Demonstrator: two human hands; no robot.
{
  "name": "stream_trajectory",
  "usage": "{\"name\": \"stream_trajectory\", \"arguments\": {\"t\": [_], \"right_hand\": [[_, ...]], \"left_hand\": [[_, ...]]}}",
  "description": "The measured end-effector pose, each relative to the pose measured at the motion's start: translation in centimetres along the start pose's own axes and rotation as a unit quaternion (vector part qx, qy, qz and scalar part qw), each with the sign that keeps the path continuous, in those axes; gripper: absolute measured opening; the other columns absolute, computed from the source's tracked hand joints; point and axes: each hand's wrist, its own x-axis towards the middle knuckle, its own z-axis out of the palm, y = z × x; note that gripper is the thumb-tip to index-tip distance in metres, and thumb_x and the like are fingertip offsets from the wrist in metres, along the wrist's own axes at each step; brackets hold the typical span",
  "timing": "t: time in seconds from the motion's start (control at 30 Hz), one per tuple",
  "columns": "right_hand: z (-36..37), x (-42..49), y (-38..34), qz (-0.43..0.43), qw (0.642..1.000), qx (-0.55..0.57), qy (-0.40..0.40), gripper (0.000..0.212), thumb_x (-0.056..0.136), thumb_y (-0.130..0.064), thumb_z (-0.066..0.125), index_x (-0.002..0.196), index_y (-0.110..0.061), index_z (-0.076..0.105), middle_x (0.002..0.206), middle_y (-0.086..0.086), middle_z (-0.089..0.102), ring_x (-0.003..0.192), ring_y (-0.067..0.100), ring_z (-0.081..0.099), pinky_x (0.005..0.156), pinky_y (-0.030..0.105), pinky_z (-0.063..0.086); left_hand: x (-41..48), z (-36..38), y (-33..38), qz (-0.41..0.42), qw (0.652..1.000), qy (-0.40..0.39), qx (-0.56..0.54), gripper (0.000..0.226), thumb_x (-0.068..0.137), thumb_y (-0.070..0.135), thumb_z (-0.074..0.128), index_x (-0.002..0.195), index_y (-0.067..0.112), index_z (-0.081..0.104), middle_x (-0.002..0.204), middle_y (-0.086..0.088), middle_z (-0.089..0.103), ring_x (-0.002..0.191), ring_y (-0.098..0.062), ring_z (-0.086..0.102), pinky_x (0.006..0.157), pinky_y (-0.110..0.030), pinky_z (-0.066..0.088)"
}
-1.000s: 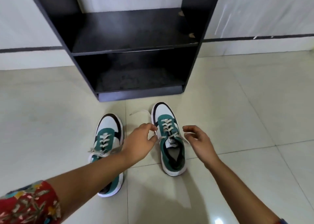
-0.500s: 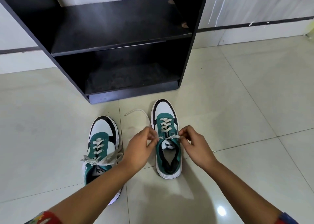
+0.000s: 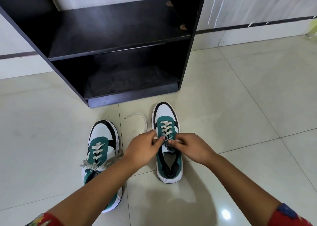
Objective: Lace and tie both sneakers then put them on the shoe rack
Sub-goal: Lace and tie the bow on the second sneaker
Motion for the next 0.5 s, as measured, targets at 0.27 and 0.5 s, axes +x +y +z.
{"name": "stream_trajectory", "arguments": {"t": [0.27,0.5], "right_hand": [[1.1,-0.5,1.0,0.122,0.912,0.388,0.06,0.049,0.087,-0.007,0.053,0.04,-0.021,0.047,0.039,-0.008,0.037,0.043,0.011,0.039,0.062,0.031,0.035],[0.8,-0.9,2.2,0.146,0.916,0.364,0.082,0.05,0.086,-0.008,0.055,0.041,-0.021,0.037,0.037,-0.01,0.032,0.045,0.011,0.041,0.053,0.031,0.028]], "left_hand": [[0.3,0.9,-2.2,-0.186,0.897,0.013,-0.401,0.051,0.085,0.016,0.062,0.043,0.02,0.034,0.047,0.0,0.028,0.04,-0.013,0.028,0.053,-0.028,0.03],[-0.9,0.8,-3.9,-0.215,0.883,0.003,-0.416,0.031,0.087,0.011,0.059,0.06,0.007,0.044,0.035,0.011,0.029,0.034,-0.007,0.029,0.053,-0.028,0.028]]}}
